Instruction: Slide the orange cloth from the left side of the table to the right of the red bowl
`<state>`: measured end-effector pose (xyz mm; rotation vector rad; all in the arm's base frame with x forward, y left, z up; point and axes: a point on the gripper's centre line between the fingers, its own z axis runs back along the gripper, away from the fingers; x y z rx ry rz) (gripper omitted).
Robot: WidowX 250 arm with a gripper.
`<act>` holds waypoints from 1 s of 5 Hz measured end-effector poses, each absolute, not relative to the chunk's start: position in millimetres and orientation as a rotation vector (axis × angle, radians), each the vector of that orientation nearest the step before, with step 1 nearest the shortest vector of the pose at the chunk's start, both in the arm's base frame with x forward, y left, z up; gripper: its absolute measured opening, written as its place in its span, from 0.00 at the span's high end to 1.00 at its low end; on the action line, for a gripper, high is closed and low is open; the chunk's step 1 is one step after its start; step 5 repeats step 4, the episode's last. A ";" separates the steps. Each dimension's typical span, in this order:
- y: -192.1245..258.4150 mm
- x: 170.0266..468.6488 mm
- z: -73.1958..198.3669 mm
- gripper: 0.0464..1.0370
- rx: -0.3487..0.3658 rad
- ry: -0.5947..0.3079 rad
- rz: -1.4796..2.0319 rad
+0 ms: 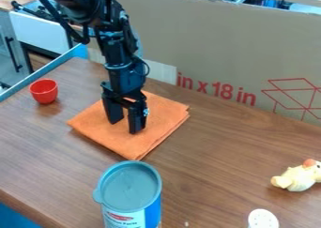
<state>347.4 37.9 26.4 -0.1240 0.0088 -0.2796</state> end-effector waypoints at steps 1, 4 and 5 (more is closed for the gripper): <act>40.6 349.9 28.8 0.04 -0.104 -0.007 -0.261; 43.2 324.7 115.8 0.04 0.062 -0.086 -0.219; 43.2 324.7 115.8 0.04 0.062 -0.086 -0.219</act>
